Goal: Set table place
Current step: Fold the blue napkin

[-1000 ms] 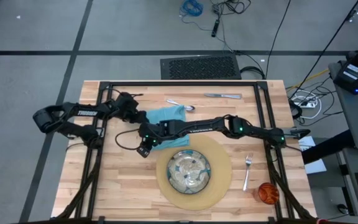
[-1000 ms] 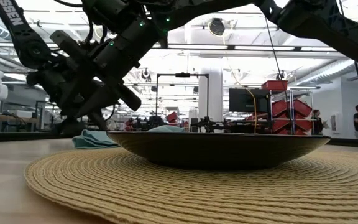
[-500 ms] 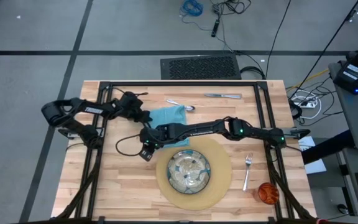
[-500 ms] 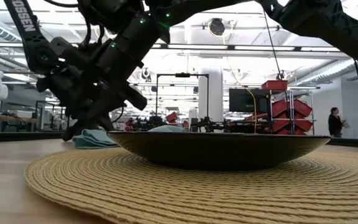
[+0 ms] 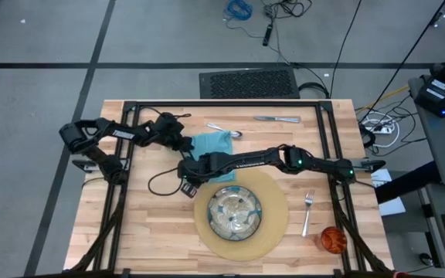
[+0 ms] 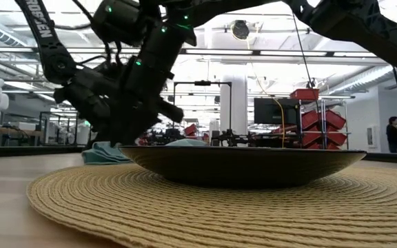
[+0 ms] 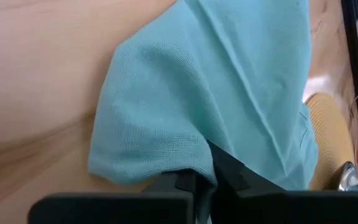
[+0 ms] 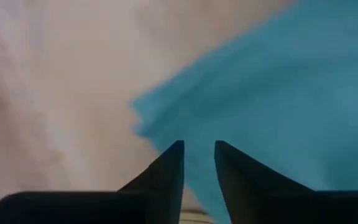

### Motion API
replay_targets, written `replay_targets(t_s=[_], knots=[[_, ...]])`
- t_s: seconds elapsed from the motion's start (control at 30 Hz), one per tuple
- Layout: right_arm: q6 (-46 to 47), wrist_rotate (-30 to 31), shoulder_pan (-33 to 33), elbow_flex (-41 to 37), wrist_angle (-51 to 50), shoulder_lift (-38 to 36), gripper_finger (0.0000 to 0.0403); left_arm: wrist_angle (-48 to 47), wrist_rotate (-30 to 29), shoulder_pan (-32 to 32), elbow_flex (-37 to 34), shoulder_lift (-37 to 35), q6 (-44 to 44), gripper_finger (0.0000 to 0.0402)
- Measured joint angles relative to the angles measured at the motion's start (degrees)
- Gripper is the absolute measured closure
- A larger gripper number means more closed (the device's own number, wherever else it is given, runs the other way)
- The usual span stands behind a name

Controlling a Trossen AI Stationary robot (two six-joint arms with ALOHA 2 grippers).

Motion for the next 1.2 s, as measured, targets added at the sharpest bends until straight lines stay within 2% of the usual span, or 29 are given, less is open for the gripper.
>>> replay_targets(t_s=[0.27, 0.33, 0.5, 0.7, 0.87, 1.2], knots=[[-1.18, 4.82, -1.82, -0.02, -2.75, -0.04, 0.0353, 0.33, -0.27, -1.61, 1.26, 3.26, 1.57, 0.0401], [-0.67, 7.1, -2.38, -0.02, -5.33, -0.09, 0.0357, 0.13, -0.48, -1.68, 1.28, 3.44, 1.66, 0.0401], [0.15, 8.33, -4.62, -0.02, -10.82, 0.0, 0.0365, -0.3, -0.48, -1.68, 1.23, 3.46, 1.98, 0.0401], [0.87, 6.86, -4.63, -2.33, -12.59, 0.0, 0.0365, -0.93, -0.83, -1.68, 1.21, 3.48, 3.18, 0.0401], [1.77, 1.02, -5.35, -9.16, -12.17, -0.93, 0.0365, -0.95, -1.05, -1.68, 1.19, 3.42, 3.38, 0.0401], [2.25, 2.37, -4.97, -11.82, -10.3, -1.76, 0.0365, -2.16, -1.47, -2.33, 5.48, 3.85, 2.74, 0.0401]])
